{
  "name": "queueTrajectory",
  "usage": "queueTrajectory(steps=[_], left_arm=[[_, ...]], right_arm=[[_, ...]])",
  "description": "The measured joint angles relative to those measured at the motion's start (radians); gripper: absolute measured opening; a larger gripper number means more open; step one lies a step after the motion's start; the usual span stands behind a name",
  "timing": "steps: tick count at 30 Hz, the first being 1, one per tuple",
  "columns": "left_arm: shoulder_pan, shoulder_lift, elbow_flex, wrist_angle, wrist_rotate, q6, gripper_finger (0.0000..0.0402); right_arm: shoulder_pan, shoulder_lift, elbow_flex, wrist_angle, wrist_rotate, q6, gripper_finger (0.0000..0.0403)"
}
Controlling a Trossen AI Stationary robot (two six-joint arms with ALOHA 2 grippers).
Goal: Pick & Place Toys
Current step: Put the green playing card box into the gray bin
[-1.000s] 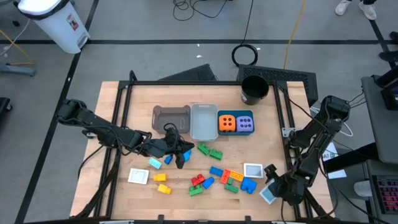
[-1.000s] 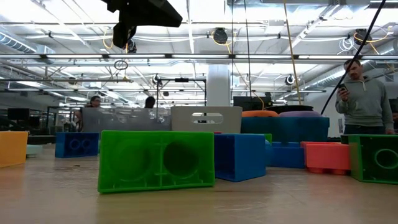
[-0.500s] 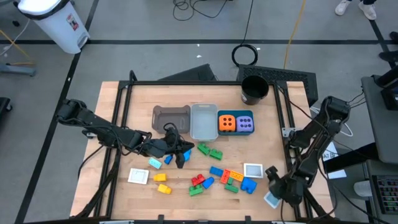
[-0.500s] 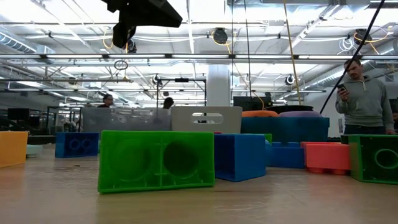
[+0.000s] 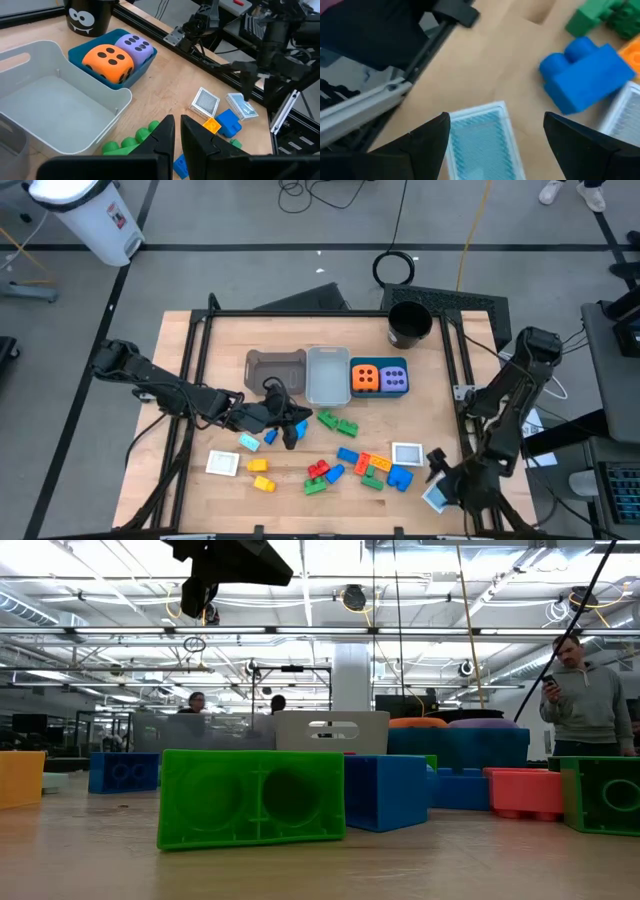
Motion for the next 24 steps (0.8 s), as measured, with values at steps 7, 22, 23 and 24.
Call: queueTrajectory(steps=[7,22,23,24], left_arm=[[0.0,0.0,0.0,-0.001,0.0,-0.013,0.0035],[0.0,0.0,0.0,-0.002,0.0,-0.027,0.0035],[0.0,0.0,0.0,-0.002,0.0,-0.027,0.0035],[0.0,0.0,0.0,-0.002,0.0,-0.026,0.0035]], right_arm=[[0.066,0.149,-0.001,-0.015,-0.02,0.088,0.0308],[0.021,0.215,0.003,-0.126,0.153,0.095,0.0308],[0.008,0.215,0.002,-0.127,0.187,0.086,0.0308],[-0.005,0.215,0.002,-0.126,0.211,0.073,0.0308]])
